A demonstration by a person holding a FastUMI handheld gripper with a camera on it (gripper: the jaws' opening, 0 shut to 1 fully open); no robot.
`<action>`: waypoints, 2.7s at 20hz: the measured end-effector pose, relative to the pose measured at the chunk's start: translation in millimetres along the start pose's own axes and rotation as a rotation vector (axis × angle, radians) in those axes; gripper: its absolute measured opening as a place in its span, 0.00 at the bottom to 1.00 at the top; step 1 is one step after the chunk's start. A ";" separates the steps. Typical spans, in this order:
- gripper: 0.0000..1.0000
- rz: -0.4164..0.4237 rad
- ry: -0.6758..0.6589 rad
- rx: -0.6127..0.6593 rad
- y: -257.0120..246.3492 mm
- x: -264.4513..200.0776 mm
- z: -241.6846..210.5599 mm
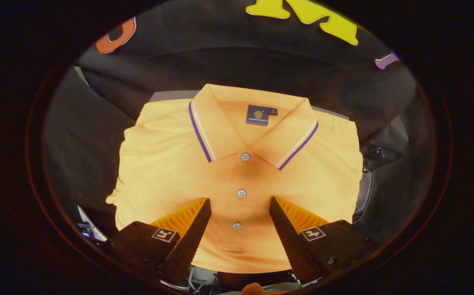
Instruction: Put the clothes into the washing machine and then close the washing machine lid.
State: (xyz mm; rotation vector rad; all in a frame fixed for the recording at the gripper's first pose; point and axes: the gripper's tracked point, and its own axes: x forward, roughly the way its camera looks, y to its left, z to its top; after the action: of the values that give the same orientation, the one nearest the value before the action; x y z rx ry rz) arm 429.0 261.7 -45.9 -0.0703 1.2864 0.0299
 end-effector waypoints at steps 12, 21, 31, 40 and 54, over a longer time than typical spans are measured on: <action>0.69 -0.003 0.046 0.001 -5.7 -0.5 6.2; 0.06 0.025 0.032 -0.065 -20.5 0.1 5.2; 0.06 0.096 0.007 0.028 -38.7 -30.9 22.3; 0.06 0.113 -0.095 0.127 -70.1 -87.1 51.4; 0.06 0.060 -0.195 0.273 -180.1 -132.9 -12.6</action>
State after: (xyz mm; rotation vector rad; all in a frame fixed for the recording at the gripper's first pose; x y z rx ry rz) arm 390.7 83.4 84.6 0.2015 1.0874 -0.0861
